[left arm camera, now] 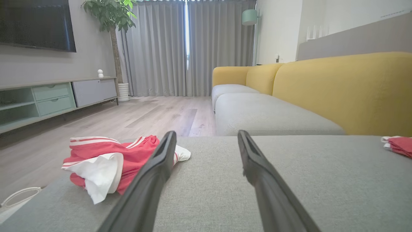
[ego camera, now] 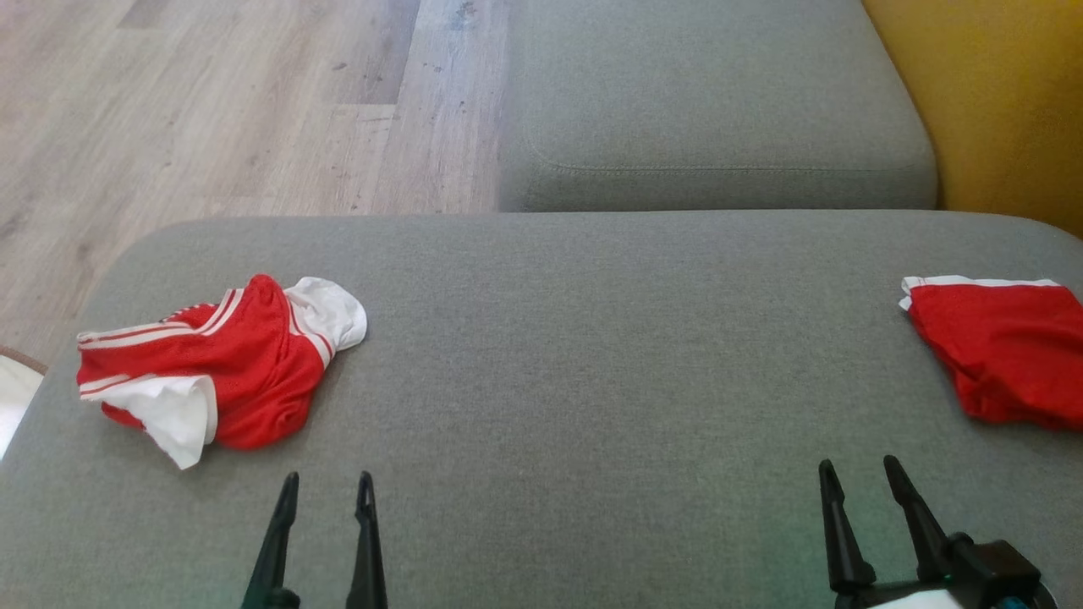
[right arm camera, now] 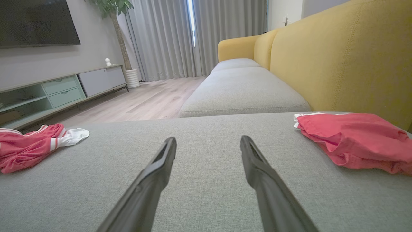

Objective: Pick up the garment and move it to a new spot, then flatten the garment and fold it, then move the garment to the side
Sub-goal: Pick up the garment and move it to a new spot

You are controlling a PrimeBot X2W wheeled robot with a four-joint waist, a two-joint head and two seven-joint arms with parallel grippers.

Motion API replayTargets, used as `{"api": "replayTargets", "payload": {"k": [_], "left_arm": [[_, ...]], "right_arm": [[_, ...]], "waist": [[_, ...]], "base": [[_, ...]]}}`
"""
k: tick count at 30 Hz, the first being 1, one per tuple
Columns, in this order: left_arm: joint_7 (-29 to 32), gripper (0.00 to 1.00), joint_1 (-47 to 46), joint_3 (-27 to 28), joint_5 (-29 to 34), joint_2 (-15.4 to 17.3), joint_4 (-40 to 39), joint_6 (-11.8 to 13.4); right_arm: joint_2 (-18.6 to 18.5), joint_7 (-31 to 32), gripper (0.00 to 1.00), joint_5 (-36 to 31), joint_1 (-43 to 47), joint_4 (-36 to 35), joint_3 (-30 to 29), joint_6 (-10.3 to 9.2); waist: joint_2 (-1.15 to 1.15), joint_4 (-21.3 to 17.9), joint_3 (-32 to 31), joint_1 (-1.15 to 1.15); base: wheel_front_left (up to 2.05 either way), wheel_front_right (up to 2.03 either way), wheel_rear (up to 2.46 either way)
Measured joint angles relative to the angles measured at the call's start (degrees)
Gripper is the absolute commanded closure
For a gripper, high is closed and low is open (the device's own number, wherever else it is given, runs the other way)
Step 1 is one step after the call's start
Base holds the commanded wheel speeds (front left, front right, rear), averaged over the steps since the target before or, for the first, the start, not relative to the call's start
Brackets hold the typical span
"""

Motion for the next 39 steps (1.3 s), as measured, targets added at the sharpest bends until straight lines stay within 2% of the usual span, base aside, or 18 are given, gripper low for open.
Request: {"api": "replayTargets", "payload": {"k": [8,15,23,28,32,35,36,39], "left_arm": [[0.0,0.0,-0.09,-0.05,1.91,0.1,0.77,0.16],[0.0,0.0,-0.3,0.87,1.47,0.08,0.92,2.3],[0.0,0.0,-0.6,2.13,0.38,0.09,1.18,2.64],[0.0,0.0,-2.19,3.96,-1.12,0.05,0.51,2.56],[0.0,0.0,-7.24,8.17,-1.96,0.11,0.08,1.49],[0.0,0.0,-14.84,10.7,-1.96,0.94,-0.22,-0.04],[-0.01,0.0,-21.67,11.1,-1.87,1.85,1.7,-1.45],[0.64,0.0,-32.21,10.67,-1.86,2.75,8.61,-3.15]], "right_arm": [[0.02,0.0,0.0,-0.15,0.04,-0.1,-0.1,0.0],[0.09,0.0,0.0,-0.15,-0.07,-0.23,0.31,0.0],[0.15,0.0,0.0,-0.81,-0.37,-0.14,0.16,0.0],[0.12,0.0,0.0,-1.16,-1.92,-0.02,0.34,0.0],[-0.86,0.0,0.0,-2.0,-3.0,-0.22,0.42,0.0],[-3.64,0.0,0.0,-2.58,-3.84,-0.58,0.22,0.0],[-5.8,0.0,0.0,-2.92,-5.5,-0.74,-0.05,0.0],[-8.53,0.0,0.0,-3.19,-8.21,-1.74,-1.08,0.0]], "waist": [[0.0,3.32,0.91,0.0],[0.0,9.6,2.25,0.0],[0.0,17.37,3.85,0.0],[0.0,19.91,5.88,0.0],[0.0,20.51,8.14,0.0],[0.0,20.43,11.06,0.0],[0.0,20.2,13.37,0.02],[0.0,19.86,16.98,0.01]], "base": [[0.0,0.0,0.0],[0.0,0.0,0.0],[0.0,0.0,0.0],[0.0,0.0,0.0],[0.0,0.0,0.0],[0.0,0.0,0.0],[0.0,0.0,0.0],[0.0,0.0,0.0]]}}
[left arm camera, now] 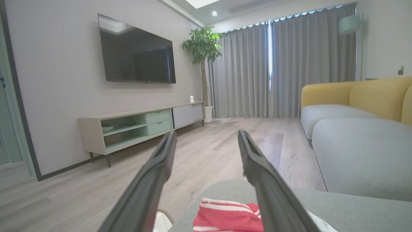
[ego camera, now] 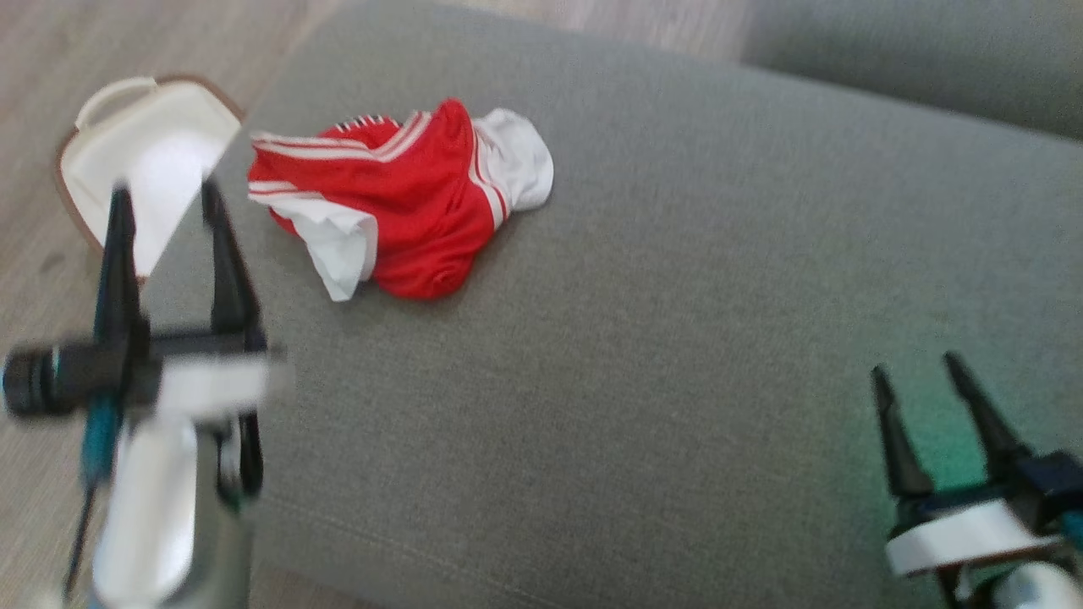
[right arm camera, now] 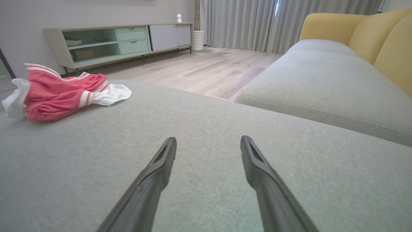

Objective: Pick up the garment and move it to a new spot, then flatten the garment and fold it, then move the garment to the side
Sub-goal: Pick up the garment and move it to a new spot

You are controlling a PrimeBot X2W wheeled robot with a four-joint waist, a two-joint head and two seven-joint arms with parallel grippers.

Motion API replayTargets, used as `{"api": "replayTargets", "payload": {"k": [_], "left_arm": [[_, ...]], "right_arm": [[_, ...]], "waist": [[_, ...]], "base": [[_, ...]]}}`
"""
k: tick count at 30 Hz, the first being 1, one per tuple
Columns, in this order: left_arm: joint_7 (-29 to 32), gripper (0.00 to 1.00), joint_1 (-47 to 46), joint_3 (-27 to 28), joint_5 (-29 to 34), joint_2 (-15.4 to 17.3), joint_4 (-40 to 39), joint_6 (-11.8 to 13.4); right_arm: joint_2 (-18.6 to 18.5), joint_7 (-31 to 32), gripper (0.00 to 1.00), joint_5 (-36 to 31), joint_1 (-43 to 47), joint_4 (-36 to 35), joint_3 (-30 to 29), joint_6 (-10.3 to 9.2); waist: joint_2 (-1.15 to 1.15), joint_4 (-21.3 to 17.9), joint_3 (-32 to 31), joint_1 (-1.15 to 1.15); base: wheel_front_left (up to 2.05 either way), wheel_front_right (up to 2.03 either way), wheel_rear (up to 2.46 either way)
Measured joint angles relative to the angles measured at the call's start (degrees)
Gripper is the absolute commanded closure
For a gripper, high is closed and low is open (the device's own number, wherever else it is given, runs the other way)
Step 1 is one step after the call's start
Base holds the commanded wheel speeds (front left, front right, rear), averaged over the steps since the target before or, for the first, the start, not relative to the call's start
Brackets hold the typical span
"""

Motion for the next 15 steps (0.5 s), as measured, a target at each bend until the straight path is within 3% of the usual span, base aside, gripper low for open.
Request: {"api": "replayTargets", "payload": {"k": [8,15], "left_arm": [[20.76,0.0,-25.68,-3.09,-3.08,-1.18,24.25,-3.49],[25.97,0.0,-33.97,-3.24,-3.05,-1.16,40.54,-3.68]], "right_arm": [[-5.64,0.0,0.0,-0.4,-2.62,-1.61,-1.22,0.0],[-8.31,0.0,0.0,-0.3,-5.48,-2.32,-0.36,0.0]], "waist": [[0.0,-0.23,9.08,0.01],[0.0,-0.68,13.91,0.0]], "base": [[0.0,0.0,0.0],[0.0,0.0,0.0]]}}
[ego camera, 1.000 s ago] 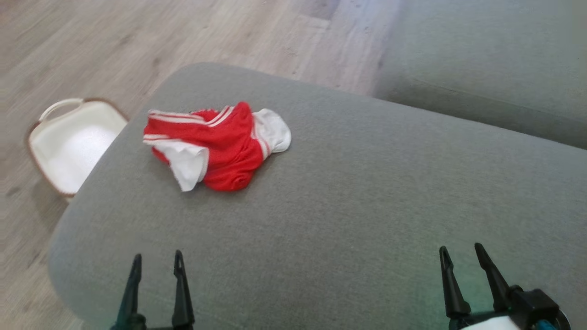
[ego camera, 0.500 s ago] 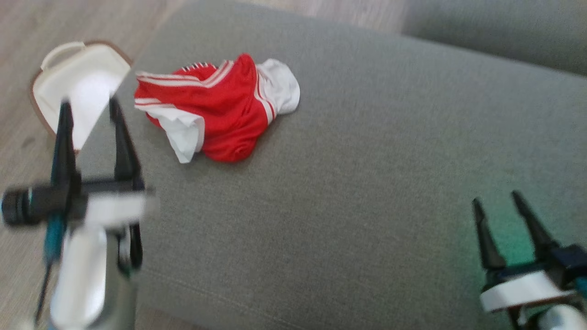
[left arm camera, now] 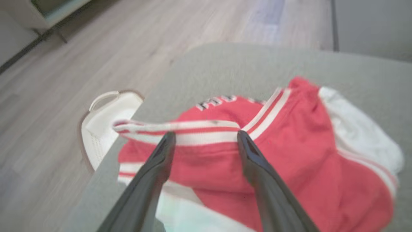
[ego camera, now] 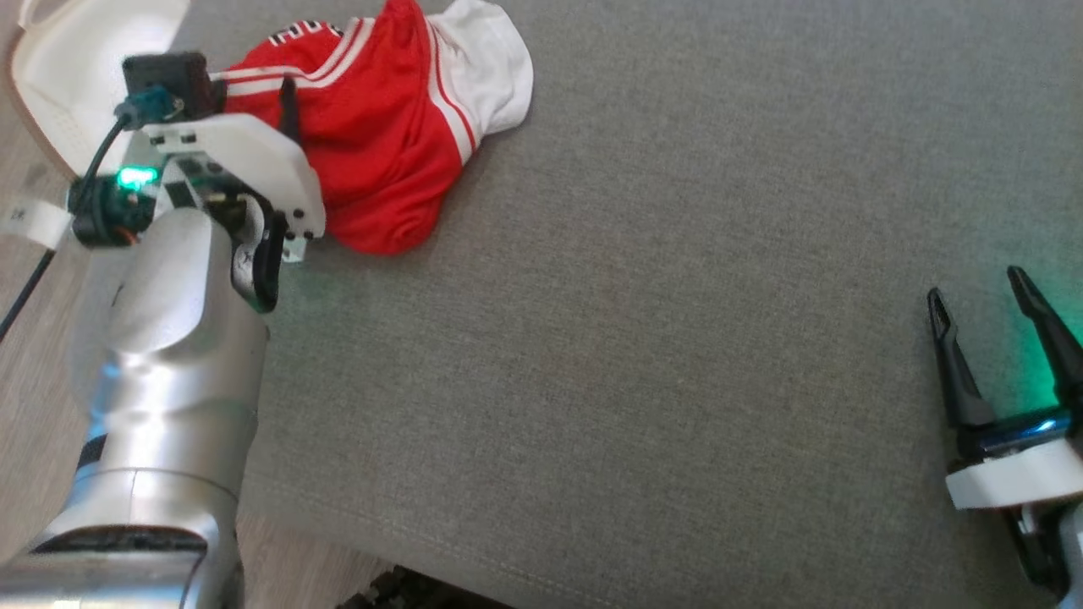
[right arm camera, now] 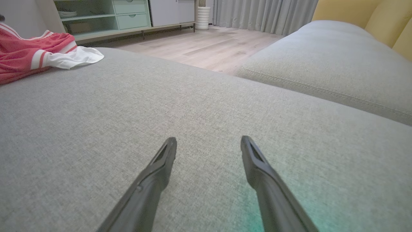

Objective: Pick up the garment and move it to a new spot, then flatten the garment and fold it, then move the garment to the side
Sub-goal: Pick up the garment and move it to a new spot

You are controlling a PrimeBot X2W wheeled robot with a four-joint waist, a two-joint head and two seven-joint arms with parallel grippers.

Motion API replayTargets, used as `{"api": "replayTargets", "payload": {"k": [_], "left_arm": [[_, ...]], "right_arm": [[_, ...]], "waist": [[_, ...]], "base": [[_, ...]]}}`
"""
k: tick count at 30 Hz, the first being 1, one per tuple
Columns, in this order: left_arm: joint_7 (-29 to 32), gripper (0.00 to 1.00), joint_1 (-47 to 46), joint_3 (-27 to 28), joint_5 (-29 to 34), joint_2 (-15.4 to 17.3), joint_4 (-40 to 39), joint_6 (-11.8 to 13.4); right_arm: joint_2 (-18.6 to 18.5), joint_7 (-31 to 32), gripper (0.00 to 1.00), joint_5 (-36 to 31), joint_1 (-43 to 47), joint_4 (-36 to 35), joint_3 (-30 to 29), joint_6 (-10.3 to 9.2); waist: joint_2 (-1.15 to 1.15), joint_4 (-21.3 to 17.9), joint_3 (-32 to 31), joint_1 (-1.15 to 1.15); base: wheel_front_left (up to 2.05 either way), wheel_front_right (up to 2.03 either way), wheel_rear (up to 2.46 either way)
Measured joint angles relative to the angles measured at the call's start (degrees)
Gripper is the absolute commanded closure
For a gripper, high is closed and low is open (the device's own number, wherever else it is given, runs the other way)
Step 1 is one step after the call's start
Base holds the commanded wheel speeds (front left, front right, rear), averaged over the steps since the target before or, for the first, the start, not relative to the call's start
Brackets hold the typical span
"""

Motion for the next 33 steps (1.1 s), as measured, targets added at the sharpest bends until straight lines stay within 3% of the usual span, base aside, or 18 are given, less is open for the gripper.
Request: {"api": "replayTargets", "payload": {"k": [6,7,8,16,20,26,33], "left_arm": [[-0.62,0.0,-3.73,0.92,-2.05,-0.05,10.81,0.29],[-1.54,0.43,-4.69,1.03,-2.11,0.0,11.95,-0.23],[-2.9,1.0,-5.56,1.04,-2.14,0.04,12.82,-0.25],[-18.11,1.0,-9.8,0.33,-1.72,0.02,14.25,-1.42],[-22.76,1.0,-11.35,-0.91,-1.23,0.04,14.01,-2.92],[-24.4,1.0,-12.56,-4.68,0.36,-0.03,10.79,-5.08],[-22.65,1.0,-12.76,-8.27,-0.22,-0.18,5.6,-6.2]], "right_arm": [[-2.33,-0.36,0.0,0.43,-2.78,-2.13,1.21,0.0],[-2.68,-0.49,0.0,0.42,-3.32,-2.34,1.14,0.0],[-2.92,-0.58,0.0,0.42,-3.69,-2.68,1.05,0.0],[-2.54,-0.74,0.0,0.41,-4.22,-1.67,1.01,0.0],[0.22,-0.6,0.0,0.42,-3.92,0.65,3.16,0.0],[5.41,-0.49,0.0,1.46,-1.6,0.97,3.96,0.0],[9.78,-0.49,0.0,1.49,4.71,0.37,3.91,0.0]], "waist": [[0.0,-1.19,3.71,-0.02],[0.0,-1.38,4.31,-0.01],[0.0,-1.55,4.85,-0.01],[0.0,-1.85,3.74,-0.01],[0.0,-2.57,-0.08,-0.01],[0.0,-5.33,-7.37,-0.03],[0.0,-12.12,-15.46,-0.03]], "base": [[0.0,0.0,0.0],[0.0,0.0,0.0],[0.0,0.0,0.0],[0.0,0.0,0.0],[0.0,0.0,0.0],[0.0,0.0,0.0],[0.0,0.0,0.0]]}}
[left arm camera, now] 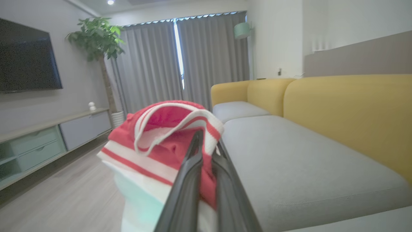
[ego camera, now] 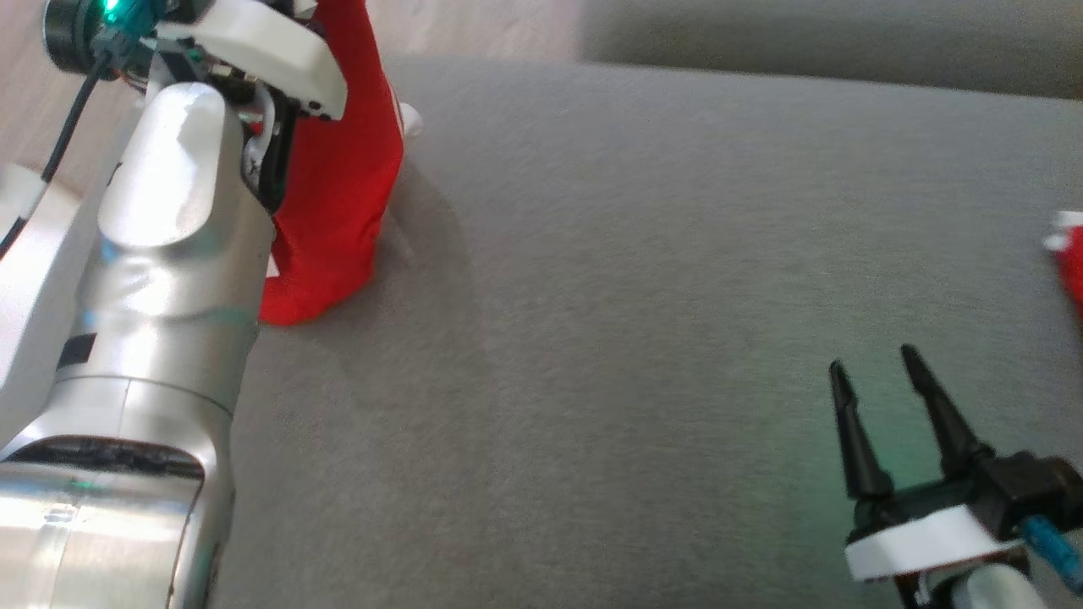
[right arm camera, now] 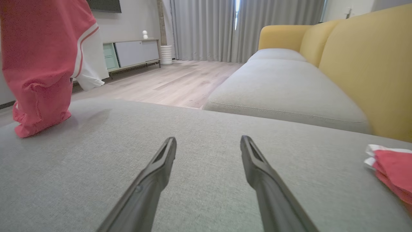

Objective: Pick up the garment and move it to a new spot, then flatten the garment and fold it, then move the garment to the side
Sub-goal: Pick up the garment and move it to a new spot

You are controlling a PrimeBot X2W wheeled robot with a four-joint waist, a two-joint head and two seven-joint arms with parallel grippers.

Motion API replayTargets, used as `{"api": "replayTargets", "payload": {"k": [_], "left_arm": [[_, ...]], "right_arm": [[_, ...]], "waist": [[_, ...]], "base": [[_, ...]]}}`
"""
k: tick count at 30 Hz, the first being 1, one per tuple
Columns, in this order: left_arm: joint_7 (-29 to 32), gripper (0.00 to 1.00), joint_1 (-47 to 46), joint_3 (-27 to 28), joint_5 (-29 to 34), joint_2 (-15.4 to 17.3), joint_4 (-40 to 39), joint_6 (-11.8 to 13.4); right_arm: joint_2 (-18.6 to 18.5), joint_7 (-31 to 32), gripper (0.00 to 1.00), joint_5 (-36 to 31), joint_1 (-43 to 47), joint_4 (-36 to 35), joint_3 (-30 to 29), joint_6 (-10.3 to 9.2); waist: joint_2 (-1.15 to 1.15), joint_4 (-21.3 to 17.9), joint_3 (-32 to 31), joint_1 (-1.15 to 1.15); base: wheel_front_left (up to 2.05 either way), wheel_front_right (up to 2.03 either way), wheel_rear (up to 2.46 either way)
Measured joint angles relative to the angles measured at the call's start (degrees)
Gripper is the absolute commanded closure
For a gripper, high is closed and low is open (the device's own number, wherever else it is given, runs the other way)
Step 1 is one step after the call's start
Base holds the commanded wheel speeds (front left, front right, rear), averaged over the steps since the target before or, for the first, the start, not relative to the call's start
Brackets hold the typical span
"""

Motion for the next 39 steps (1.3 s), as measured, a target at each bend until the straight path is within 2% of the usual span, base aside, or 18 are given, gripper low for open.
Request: {"api": "replayTargets", "payload": {"k": [5,11,16,21,25,28,31,32,33,37,39], "left_arm": [[3.01,1.0,0.35,-1.89,-2.66,0.03,-5.66,-0.4],[4.65,1.0,1.83,-4.92,-7.19,-0.66,-15.14,-0.48],[5.08,1.0,5.15,-9.24,-11.37,-1.72,-20.6,-0.48],[3.94,1.0,14.04,-15.49,-12.93,-1.92,-22.05,-0.48],[2.45,1.0,28.8,-20.51,-14.33,-1.93,-20.29,-0.48],[0.12,1.0,39.27,-22.05,-15.62,-1.87,-17.31,-0.11],[-1.47,1.0,43.49,-22.23,-16.24,-1.87,-15.91,0.91],[-2.03,0.64,44.61,-22.51,-16.22,-1.79,-15.45,1.57],[-2.49,0.0,45.19,-22.67,-16.22,-1.8,-15.13,2.2],[-3.31,0.0,45.52,-22.6,-15.83,-1.86,-16.68,4.95],[-3.54,0.0,46.36,-21.38,-14.01,-1.87,-20.85,6.94]], "right_arm": [[1.52,0.01,0.0,-0.16,1.72,-2.11,1.24,0.0],[1.67,0.01,0.0,-0.68,1.91,-3.66,1.16,0.0],[2.1,0.01,0.0,-0.67,2.12,-4.6,1.02,0.0],[3.21,0.01,0.0,-0.67,3.0,-4.63,1.41,0.0],[3.86,0.01,0.0,-0.67,2.97,-4.61,1.88,0.0],[3.93,0.01,0.0,-0.67,2.98,-4.53,1.45,0.0],[4.1,0.01,0.0,-0.67,2.99,-4.43,1.18,0.0],[4.23,0.01,0.0,-0.67,3.0,-4.25,1.02,0.0],[4.32,0.01,0.0,-0.67,3.01,-4.04,0.81,0.0],[4.44,0.01,0.0,-0.66,3.18,-2.96,0.13,0.0],[4.65,0.01,0.0,-0.63,3.31,-2.26,-0.07,0.0]], "waist": [[0.0,-6.63,-4.74,0.0],[0.0,-14.55,-8.52,0.0],[0.0,-19.34,-10.26,0.0],[0.0,-21.62,-10.34,0.01],[0.0,-22.15,-9.52,0.01],[0.0,-21.82,-8.54,0.02],[0.0,-21.21,-7.94,0.02],[0.0,-20.78,-7.73,0.02],[0.0,-20.28,-7.55,0.02],[0.0,-17.91,-7.33,0.02],[0.0,-16.62,-7.52,0.02]], "base": [[0.0,0.0,0.0],[0.0,0.0,0.0],[0.0,0.0,0.0],[0.0,0.0,0.0],[0.0,0.0,0.0],[0.0,0.0,0.0],[0.0,0.0,0.0],[0.0,0.0,0.0],[0.0,0.0,0.0],[0.0,0.0,0.0],[0.0,0.0,0.0]]}}
